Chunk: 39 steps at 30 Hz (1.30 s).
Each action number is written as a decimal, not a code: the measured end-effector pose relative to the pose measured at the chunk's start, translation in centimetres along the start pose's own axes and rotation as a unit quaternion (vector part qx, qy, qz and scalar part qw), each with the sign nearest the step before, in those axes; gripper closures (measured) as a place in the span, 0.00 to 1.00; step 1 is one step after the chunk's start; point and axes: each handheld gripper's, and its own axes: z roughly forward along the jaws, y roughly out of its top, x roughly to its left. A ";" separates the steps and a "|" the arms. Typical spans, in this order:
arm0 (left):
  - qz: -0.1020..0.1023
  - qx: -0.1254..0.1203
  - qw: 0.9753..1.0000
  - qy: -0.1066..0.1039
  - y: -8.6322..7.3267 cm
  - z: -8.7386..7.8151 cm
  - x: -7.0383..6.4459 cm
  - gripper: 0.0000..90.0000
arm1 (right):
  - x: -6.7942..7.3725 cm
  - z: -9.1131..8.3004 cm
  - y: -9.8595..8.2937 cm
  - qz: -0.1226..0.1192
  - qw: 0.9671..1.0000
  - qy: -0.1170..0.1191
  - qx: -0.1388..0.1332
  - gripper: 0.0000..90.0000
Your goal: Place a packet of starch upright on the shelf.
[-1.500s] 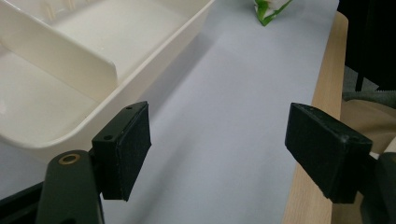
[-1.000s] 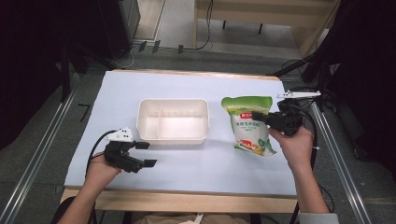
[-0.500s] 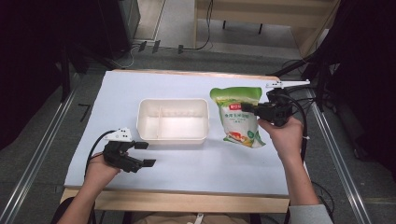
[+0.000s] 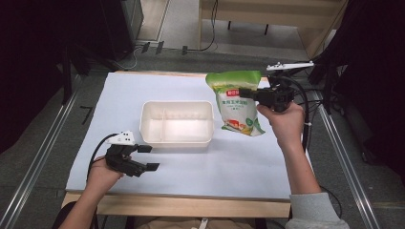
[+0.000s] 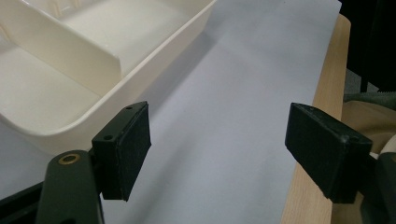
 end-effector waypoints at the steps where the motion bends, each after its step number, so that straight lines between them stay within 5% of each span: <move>1: 0.000 0.000 1.000 0.000 0.0 0.0 0.0 0.26 | 0.0 0.0 0.0 0.000 1.000 0.000 0.000 1.00; 21: -0.004 -0.004 1.000 0.003 -0.1 -0.2 0.0 0.26 | 2.2 0.8 5.6 -0.017 1.000 0.014 -0.004 1.00; 39: -0.005 -0.007 1.000 -0.002 -0.4 -0.4 -0.1 0.26 | 5.5 4.5 8.2 -0.037 0.999 0.038 0.007 1.00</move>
